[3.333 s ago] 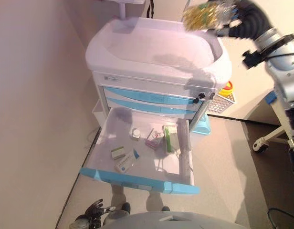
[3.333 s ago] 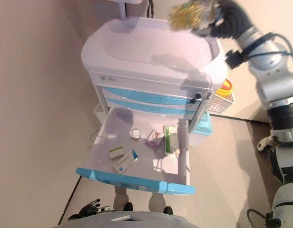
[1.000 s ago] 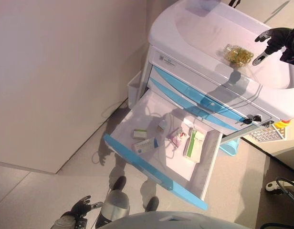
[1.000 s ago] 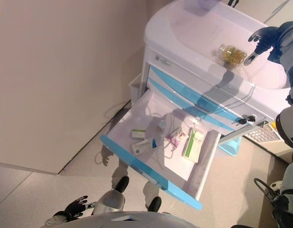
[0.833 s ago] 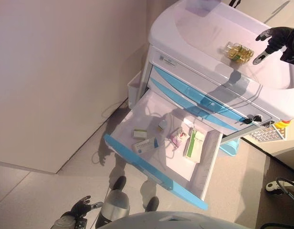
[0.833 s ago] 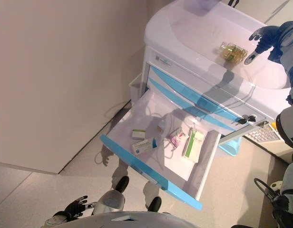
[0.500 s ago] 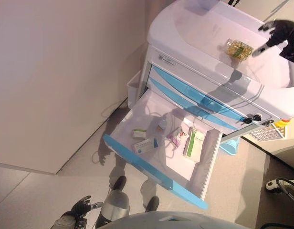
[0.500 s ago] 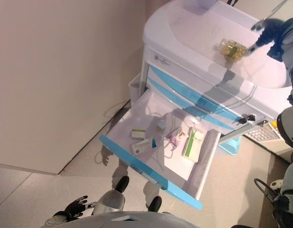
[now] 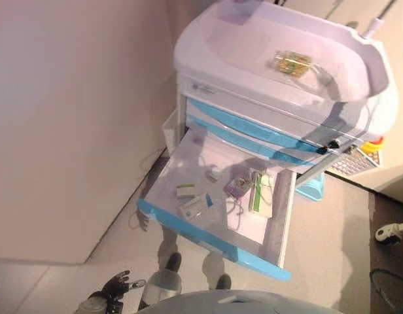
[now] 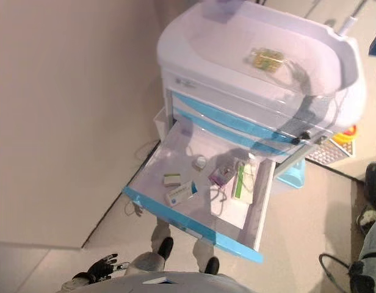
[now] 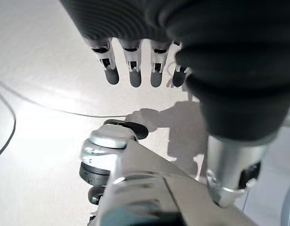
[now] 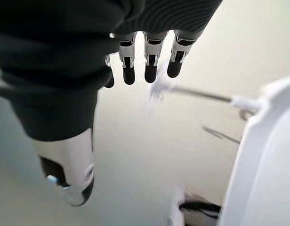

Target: Open the drawer and pick up the medicine

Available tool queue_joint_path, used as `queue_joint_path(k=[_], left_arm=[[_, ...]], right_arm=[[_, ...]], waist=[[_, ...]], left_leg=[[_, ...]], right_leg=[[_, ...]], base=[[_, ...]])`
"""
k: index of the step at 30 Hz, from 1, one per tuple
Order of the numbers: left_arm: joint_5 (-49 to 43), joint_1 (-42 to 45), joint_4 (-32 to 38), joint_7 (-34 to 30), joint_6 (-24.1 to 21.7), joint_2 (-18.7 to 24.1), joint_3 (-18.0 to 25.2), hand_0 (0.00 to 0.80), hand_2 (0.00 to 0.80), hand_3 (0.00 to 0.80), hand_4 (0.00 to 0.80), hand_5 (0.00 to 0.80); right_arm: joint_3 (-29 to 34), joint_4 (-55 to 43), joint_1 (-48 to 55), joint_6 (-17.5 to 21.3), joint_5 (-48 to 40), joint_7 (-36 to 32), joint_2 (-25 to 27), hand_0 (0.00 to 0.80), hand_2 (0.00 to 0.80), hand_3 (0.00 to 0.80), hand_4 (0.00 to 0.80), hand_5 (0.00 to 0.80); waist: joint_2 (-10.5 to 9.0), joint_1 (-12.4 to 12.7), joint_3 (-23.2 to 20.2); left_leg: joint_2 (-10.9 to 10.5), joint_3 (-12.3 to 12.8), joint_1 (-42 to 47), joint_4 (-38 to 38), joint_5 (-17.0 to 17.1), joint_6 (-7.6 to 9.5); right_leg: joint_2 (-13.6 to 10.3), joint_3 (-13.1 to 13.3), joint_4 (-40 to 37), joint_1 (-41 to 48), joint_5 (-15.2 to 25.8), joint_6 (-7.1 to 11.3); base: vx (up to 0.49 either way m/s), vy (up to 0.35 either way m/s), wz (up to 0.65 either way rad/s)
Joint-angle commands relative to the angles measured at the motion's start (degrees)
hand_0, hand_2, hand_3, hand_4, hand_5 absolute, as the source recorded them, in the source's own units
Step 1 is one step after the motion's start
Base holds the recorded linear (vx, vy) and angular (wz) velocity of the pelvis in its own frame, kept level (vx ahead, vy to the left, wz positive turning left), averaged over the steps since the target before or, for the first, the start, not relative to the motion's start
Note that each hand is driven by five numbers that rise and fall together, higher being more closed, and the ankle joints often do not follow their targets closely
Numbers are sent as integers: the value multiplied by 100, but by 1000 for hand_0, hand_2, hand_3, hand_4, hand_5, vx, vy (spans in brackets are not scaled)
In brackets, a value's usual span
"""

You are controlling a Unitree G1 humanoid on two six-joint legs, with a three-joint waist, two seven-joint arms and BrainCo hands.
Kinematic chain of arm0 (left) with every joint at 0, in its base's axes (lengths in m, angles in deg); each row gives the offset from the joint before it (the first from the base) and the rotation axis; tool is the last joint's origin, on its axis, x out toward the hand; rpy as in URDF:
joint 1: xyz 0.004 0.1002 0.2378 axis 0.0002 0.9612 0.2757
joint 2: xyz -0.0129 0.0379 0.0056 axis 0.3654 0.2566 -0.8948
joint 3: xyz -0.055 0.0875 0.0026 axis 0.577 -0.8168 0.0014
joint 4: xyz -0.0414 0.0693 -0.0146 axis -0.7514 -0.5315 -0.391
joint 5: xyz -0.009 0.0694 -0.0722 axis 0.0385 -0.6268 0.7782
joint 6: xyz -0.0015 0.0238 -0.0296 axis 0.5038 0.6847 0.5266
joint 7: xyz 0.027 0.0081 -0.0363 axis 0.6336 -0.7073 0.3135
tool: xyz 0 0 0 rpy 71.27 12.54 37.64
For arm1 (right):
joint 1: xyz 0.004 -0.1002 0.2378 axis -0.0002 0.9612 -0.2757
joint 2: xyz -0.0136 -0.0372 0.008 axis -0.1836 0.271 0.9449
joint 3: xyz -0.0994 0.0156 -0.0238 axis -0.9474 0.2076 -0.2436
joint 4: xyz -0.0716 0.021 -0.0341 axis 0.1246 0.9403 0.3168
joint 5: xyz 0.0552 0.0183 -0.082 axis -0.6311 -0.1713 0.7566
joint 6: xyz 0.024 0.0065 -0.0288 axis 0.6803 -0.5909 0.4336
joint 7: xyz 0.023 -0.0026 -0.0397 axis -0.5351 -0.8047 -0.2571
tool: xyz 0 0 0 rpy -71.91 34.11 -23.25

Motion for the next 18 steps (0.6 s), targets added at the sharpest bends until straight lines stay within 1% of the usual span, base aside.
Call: queue_joint_path(k=[1,3,4,5,6,7,8,9,11,12,13,14,15,17,18], left_arm=[[-180,-124,-312,-89,24,10,-187,0,0,0,0,0],[-201,-137,-313,-81,19,-43,-132,0,0,0,0,0],[-226,-151,-318,-74,8,-64,-90,0,0,0,0,0],[-174,-166,-307,-45,33,-99,-50,0,0,0,0,0],[-112,-195,-286,-6,44,-167,6,0,0,0,0,0],[-96,-194,-274,9,48,-182,7,0,0,0,0,0],[-67,-172,-215,91,37,-269,40,0,0,0,0,0],[-113,-142,-150,119,38,-335,64,0,0,0,0,0],[-133,-83,-75,203,26,-433,72,0,0,0,0,0],[-142,-67,-74,208,7,-465,77,0,0,0,0,0],[-161,-61,-84,185,-9,-488,96,0,0,0,0,0],[-160,-72,-98,169,-19,-509,99,0,0,0,0,0],[-132,-96,-114,157,-15,-520,72,0,0,0,0,0],[-118,-128,-106,151,-14,-538,48,0,0,0,0,0],[-126,-149,-95,134,-2,-556,25,0,0,0,0,0]], right_arm=[[525,-1043,969,548,-237,-25,-340,0,0,0,0,0],[865,-1835,1899,703,-222,-139,-861,0,0,0,0,0],[961,-2027,2196,631,-207,-246,-1034,0,0,0,0,0],[940,-2294,2586,772,-110,-275,-1328,0,0,0,0,0],[927,-2607,3186,977,267,-246,-1776,0,0,0,0,0],[927,-2653,3343,1048,375,-260,-1893,0,0,0,0,0],[947,-2813,3899,1266,570,-358,-2201,0,0,0,0,0],[964,-2905,4333,1414,839,-387,-2400,0,0,0,0,0],[812,-2970,4935,1815,1699,-232,-2754,0,0,0,0,0],[711,-2968,5096,1795,1860,-159,-2850,0,0,0,0,0],[632,-2895,5250,1752,1910,-249,-2957,0,0,0,0,0],[521,-2702,5372,1831,2193,-186,-3052,0,0,0,0,0],[408,-2485,5446,1825,2399,-108,-3120,0,0,0,0,0],[195,-2189,5516,1828,2584,-84,-3206,0,0,0,0,0],[50,-2026,5564,1927,2756,8,-3273,0,0,0,0,0]], waist=[[14,-268,-319],[45,-445,-309],[52,-508,-310],[72,-591,-295],[98,-735,-267],[100,-765,-258],[113,-880,-256],[118,-971,-244],[117,-1104,-240],[120,-1165,-234],[127,-1225,-226],[135,-1282,-218],[144,-1329,-212],[157,-1362,-185],[171,-1375,-161]], left_leg=[[-77,296,189,54,-598,113],[-59,434,210,73,-632,144],[-56,487,214,84,-649,154],[-36,547,267,71,-699,160],[-14,652,293,70,-716,176],[-4,686,317,67,-726,178],[14,780,331,61,-744,193],[30,843,341,58,-753,197],[51,968,335,54,-751,191],[59,1023,334,47,-747,188],[61,1074,331,44,-749,182],[63,1131,328,45,-750,177],[66,1175,329,47,-754,173],[68,1208,324,50,-757,173],[68,1222,313,56,-757,173]], right_leg=[[-168,161,421,-179,100,279],[-163,311,455,-235,115,283],[-159,375,469,-259,119,287],[-142,437,462,-240,95,289],[-125,534,463,-260,113,285],[-116,565,454,-249,120,284],[-99,660,432,-265,137,286],[-88,728,419,-271,145,290],[-67,819,382,-297,182,299],[-57,852,364,-309,195,297],[-48,887,355,-326,197,295],[-40,913,350,-343,198,289],[-32,929,347,-351,199,284],[-24,941,344,-364,196,274],[-25,938,345,-373,189,269]], base=[[-98,-7,-38],[-94,-25,-44],[-50,-24,-47],[-46,-22,-47],[-21,-14,-47],[-52,-27,-51],[-47,-39,-48],[-62,-49,-44],[-56,-44,-32],[-50,-27,-29],[-45,-14,-40],[-32,-10,-50],[-16,-14,-50],[-19,-19,-36],[-30,-12,-14]])
